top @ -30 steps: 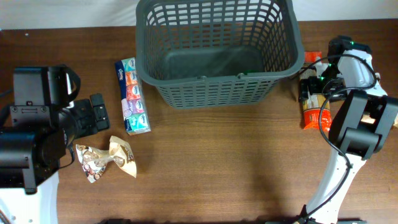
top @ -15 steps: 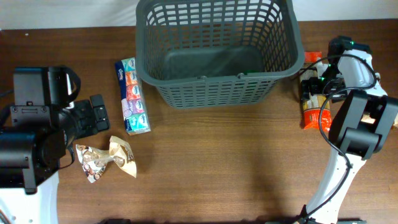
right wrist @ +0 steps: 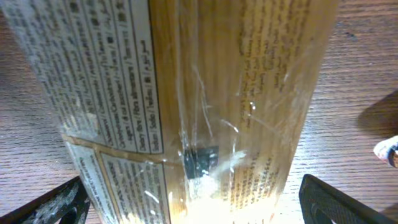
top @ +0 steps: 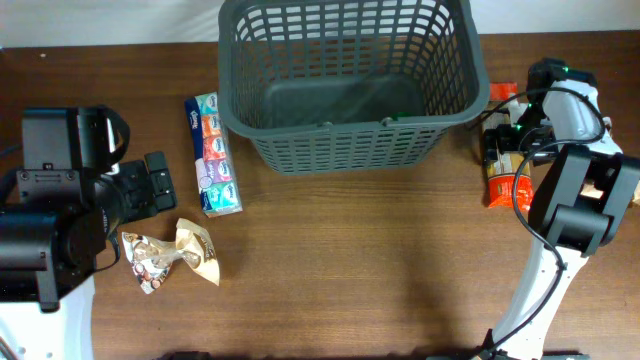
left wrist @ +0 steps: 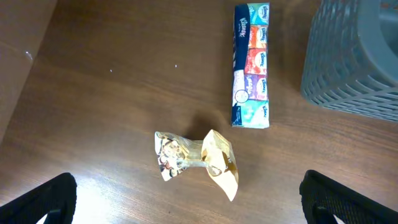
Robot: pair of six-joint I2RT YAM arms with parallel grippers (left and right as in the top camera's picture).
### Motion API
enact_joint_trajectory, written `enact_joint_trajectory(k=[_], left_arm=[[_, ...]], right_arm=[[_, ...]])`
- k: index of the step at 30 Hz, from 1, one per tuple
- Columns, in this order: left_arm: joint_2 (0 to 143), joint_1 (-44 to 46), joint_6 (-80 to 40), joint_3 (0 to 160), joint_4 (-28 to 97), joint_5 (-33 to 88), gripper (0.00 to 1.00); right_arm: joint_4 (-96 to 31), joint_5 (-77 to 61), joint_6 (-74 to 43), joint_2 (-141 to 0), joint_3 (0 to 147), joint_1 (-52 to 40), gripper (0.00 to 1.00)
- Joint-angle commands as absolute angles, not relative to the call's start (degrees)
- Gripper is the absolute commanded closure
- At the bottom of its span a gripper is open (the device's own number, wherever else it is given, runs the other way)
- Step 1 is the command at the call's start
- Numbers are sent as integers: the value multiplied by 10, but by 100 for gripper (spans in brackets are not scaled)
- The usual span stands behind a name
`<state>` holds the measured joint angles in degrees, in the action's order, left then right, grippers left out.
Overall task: Pack container
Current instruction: 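Lower the right gripper onto the orange biscuit packet and grasp it, then lift the biscuit packet with the right gripper and raise it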
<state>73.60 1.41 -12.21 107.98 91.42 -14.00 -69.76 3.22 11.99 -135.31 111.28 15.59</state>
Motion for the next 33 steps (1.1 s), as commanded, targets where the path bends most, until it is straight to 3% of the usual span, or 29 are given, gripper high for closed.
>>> enact_joint_trajectory(k=[1,33], left_arm=[[738,10,-119,1080,919,-149,1],[738,10,-119,1080,922,-148,1]], right_arm=[[-698,33,117,-1369,1108,155,1],[-698,4,115,-1373,1108,155,1]])
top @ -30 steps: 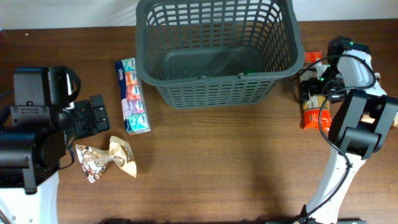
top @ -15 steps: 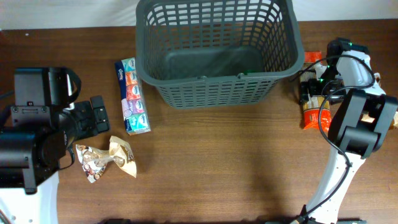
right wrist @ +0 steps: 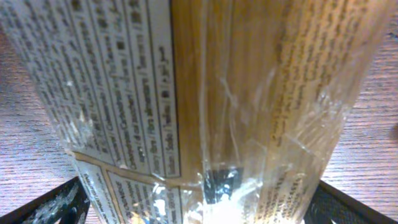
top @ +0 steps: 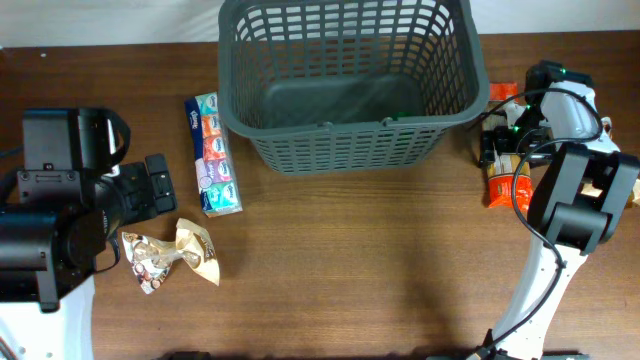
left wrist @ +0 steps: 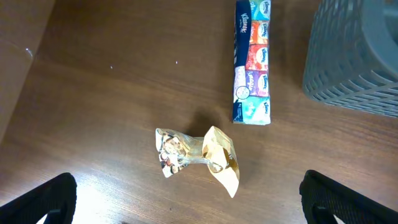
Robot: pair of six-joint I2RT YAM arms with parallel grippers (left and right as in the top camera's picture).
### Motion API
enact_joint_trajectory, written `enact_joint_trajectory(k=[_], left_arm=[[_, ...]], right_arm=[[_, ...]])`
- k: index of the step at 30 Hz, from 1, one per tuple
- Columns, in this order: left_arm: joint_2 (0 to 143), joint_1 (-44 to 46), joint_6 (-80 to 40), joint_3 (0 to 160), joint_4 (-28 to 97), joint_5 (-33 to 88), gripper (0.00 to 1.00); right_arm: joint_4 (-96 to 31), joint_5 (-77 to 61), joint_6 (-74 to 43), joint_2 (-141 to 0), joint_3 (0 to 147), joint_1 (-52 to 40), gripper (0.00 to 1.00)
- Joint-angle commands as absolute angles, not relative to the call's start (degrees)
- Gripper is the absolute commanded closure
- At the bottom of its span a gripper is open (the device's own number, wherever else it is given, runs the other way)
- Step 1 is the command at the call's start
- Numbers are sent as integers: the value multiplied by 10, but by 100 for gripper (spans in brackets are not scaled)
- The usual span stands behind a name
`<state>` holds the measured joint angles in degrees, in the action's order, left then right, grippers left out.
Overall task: Pack container
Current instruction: 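Lift the biscuit packet with the right gripper and raise it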
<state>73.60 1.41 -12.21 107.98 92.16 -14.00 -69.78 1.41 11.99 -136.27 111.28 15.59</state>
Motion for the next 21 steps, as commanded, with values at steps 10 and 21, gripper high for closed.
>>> enact_joint_trajectory(k=[10,21], left_arm=[[738,10,-119,1080,925,-148,1],[738,10,-119,1080,925,-149,1]], right_arm=[[-698,4,115,-1373,1108,155,49],[-700,-24,100,-1373,1110,155,96]])
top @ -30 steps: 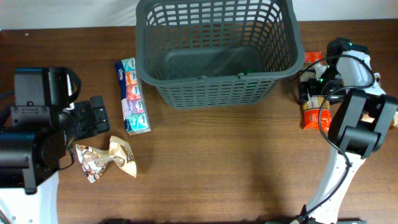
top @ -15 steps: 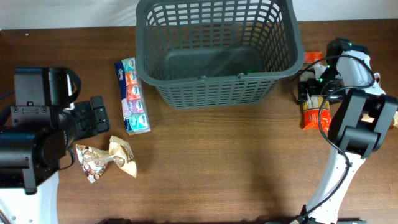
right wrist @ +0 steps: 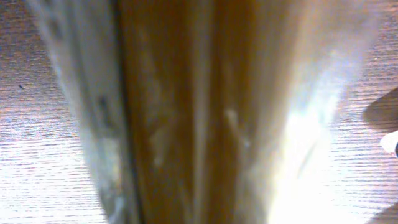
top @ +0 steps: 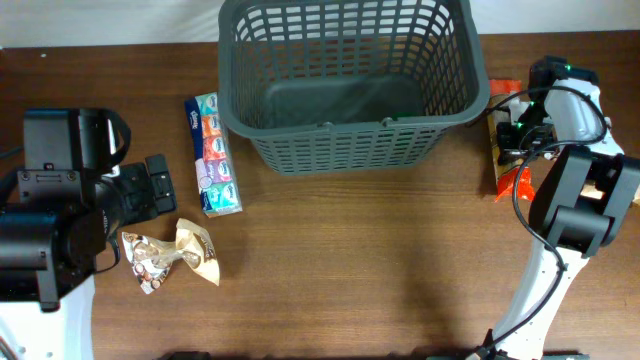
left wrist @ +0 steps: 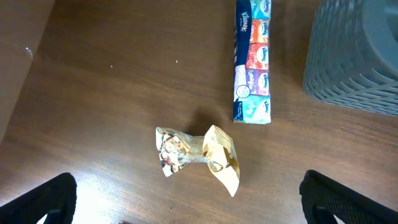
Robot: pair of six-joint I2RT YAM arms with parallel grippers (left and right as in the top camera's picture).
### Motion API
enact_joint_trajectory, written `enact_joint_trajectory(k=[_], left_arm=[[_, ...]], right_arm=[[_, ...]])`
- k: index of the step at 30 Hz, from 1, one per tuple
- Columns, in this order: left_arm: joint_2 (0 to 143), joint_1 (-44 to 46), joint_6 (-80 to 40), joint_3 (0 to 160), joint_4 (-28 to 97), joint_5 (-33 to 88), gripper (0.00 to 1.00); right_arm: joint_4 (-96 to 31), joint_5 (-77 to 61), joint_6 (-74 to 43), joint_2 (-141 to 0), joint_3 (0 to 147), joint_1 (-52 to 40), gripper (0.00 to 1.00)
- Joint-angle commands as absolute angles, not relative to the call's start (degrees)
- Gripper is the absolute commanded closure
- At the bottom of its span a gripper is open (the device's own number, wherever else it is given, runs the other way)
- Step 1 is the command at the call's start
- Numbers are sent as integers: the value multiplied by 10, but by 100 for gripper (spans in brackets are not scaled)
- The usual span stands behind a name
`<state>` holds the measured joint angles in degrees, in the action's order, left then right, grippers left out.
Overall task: Pack container
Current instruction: 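Lift the biscuit packet with the right gripper and raise it, then carry the biscuit packet over the basket with the right gripper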
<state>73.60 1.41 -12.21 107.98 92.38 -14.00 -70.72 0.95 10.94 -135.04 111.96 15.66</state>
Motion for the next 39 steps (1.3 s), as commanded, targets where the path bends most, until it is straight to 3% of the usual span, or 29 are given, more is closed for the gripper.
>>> enact_joint_trajectory(k=[1,11,25,39], left_arm=[[738,10,-119,1080,925,-149,1],[738,10,-119,1080,924,-149,1],[738,10,-119,1080,921,-149,1],[738,10,-119,1080,916,-148,1]], right_arm=[[-703,-37,100,-1373,1113,155,96],[-771,-114,35,-1366,1270,172,96],[-954,-264,-27,-1363,1793,261,96],[-906,-329,-35,-1252,1800,164,96]])
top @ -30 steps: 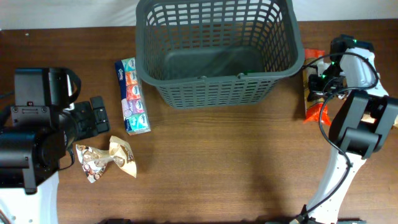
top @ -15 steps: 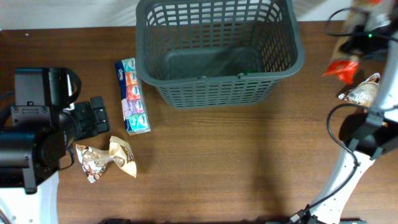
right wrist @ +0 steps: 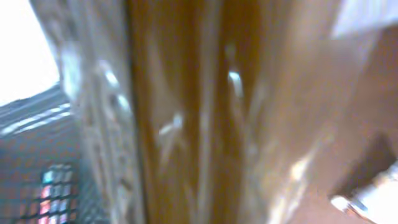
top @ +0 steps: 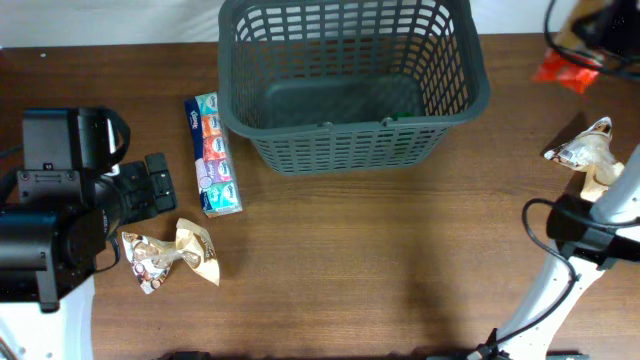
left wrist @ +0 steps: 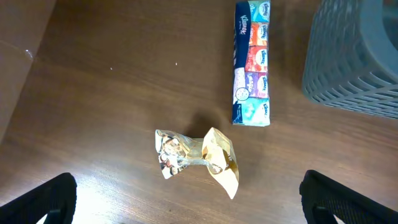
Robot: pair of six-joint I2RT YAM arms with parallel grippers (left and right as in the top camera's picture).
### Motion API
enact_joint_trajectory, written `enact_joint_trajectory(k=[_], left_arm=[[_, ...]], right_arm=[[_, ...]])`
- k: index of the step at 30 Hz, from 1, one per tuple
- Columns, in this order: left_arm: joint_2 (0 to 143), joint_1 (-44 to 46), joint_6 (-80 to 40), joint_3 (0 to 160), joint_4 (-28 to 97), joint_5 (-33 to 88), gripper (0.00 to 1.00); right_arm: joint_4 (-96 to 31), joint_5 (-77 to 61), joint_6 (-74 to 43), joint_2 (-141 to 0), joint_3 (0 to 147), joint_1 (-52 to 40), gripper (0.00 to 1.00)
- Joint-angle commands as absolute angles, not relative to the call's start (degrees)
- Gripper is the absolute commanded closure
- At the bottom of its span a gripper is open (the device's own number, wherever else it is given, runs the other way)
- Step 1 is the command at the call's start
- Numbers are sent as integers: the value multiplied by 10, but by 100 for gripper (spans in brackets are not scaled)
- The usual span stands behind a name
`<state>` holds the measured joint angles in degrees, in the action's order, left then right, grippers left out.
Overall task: Pack container
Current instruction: 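Carry the biscuit packet over the basket with the right gripper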
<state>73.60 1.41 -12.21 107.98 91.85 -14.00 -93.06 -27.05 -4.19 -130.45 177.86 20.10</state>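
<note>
A dark grey basket (top: 345, 128) stands at the back middle of the table. My right gripper (top: 592, 38) is raised at the far right corner, shut on a long clear packet of pasta with an orange-red end (top: 563, 70). That packet (right wrist: 186, 112) fills the right wrist view as a blur and hides the fingers. A multicoloured tissue pack (top: 213, 155) (left wrist: 251, 64) lies left of the basket. A gold crumpled snack bag (top: 170, 255) (left wrist: 196, 158) lies nearer the front. My left gripper (top: 152, 186) (left wrist: 186, 208) hovers open above the snack bag, empty.
A second gold and white wrapper (top: 583, 150) (right wrist: 367, 200) lies on the table at the right, where the packet had covered it. The basket wall (right wrist: 37, 162) shows at the left of the right wrist view. The left arm's base (top: 50, 220) fills the left edge.
My right gripper has risen from the table beside the basket to the far right corner, carrying the pasta packet. A gold wrapper now shows on the table beneath. The left arm is unmoved.
My right gripper stood open over the pasta packet lying right of the basket, then closer on it. Then the packet had shifted toward the back and filled the wrist view. Now it hangs in the air in the gripper. The left side stayed still throughout.
</note>
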Motion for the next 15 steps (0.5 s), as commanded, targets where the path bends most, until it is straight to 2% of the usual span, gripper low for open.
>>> enact_joint_trajectory(k=[1,7,12,15], left_arm=[[738,10,-119,1080,916,-148,1],[738,10,-119,1080,916,-148,1],[738,10,-119,1080,917,-148,1],[738,10,-119,1080,920,-148,1]], right_arm=[[-900,-328,-35,-1249,1800,149,96],[-858,-328,-7,-1246,1800,42,96],[-846,-308,145,-1246,1799,-53,96],[-846,-224,208,-1249,1799,-103,96]])
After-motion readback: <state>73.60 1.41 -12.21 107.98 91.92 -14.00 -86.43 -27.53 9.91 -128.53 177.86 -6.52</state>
